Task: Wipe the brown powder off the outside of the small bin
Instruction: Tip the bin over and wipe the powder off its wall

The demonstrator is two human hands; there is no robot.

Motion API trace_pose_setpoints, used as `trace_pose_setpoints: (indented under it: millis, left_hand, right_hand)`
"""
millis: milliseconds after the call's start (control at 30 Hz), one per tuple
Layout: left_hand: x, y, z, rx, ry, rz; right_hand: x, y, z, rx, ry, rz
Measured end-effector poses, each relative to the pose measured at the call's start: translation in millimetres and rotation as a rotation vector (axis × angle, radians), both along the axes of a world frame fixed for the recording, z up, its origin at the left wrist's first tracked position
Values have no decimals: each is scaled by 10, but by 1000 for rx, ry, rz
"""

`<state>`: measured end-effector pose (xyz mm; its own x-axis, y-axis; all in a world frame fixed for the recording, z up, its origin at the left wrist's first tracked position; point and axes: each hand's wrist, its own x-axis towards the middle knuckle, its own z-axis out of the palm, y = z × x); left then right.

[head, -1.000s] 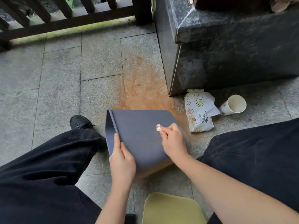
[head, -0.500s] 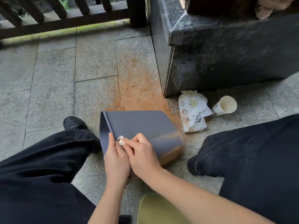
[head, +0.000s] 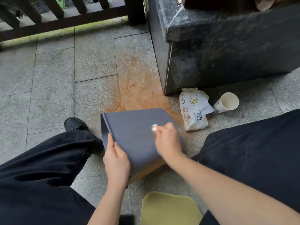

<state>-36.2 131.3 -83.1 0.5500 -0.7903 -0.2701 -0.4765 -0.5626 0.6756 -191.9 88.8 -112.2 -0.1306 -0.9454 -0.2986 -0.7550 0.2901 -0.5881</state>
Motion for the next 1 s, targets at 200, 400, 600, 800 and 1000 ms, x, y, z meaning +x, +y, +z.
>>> trace_pose_setpoints:
  millis: [200,400,600,800,1000]
  left_hand:
    - [45,77,-76,-28,74,77]
    - [114,8,-142,-18,106,202]
    - [199,-30,-158,11,242,367]
    - [192,-30,-138,9,189,312]
    - [112,1,-99,3,85,151]
  right_hand:
    - [467,304,330,-258,-170,331]
    - [-802,-185,-305,226,284,-233]
    - [-1015,-218,-469,303,72,-704]
    - [-841,-597,-220,60,0,-473]
    - [-593,-422,-471,73,200,-118]
